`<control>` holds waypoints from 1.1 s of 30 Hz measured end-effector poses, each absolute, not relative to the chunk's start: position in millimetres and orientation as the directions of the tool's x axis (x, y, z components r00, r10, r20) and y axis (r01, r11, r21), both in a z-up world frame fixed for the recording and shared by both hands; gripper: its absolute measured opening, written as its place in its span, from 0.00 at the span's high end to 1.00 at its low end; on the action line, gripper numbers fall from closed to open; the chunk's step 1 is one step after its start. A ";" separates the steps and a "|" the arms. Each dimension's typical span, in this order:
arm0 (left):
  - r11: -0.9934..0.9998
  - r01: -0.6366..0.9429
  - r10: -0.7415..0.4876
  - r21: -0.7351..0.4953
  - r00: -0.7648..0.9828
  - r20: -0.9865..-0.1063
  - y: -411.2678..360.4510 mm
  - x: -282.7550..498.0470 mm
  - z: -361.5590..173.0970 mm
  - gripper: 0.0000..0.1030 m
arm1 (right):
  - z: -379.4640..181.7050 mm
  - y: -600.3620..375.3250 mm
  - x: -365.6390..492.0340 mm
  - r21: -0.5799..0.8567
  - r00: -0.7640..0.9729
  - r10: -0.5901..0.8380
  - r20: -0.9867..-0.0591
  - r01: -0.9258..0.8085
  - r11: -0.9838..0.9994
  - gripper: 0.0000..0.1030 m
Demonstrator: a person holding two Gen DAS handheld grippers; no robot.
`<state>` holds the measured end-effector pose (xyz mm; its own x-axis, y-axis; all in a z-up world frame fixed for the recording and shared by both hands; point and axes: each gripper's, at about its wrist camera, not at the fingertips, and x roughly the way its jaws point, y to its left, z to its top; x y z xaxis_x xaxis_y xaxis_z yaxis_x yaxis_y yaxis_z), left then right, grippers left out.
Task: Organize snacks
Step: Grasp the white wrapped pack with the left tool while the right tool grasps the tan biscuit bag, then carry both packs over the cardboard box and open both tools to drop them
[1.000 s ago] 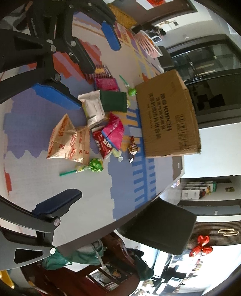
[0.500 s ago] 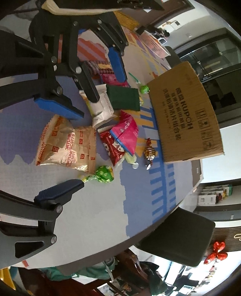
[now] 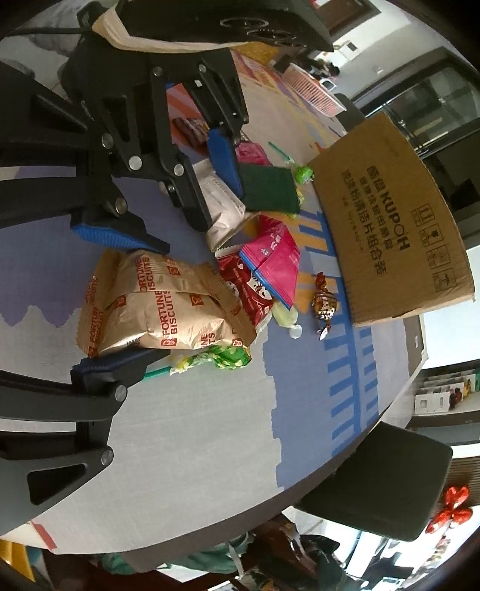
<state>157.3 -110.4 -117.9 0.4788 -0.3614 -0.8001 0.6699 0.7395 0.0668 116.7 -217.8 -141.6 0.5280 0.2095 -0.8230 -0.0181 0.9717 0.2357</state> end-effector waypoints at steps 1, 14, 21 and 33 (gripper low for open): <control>0.748 0.660 -0.358 0.064 0.483 -0.799 -109.6 155.8 -118.1 0.68 | -141.4 -217.1 116.0 0.235 0.528 0.212 -0.822 -0.024 0.972 0.54; 0.839 0.544 -0.360 -0.008 0.543 -0.759 -87.7 139.3 -86.9 0.70 | -122.9 -215.7 106.2 0.238 0.575 0.223 -0.787 -0.051 0.970 0.55; 0.887 0.461 -0.336 -0.031 0.598 -0.728 -76.6 133.6 -64.2 0.70 | -102.1 -212.9 100.3 0.226 0.625 0.228 -0.746 -0.084 0.970 0.55; 0.926 0.377 -0.307 -0.028 0.709 -0.635 -63.1 148.5 -9.4 0.70 | -56.4 -213.1 123.5 0.234 0.718 0.257 -0.647 -0.134 0.963 0.55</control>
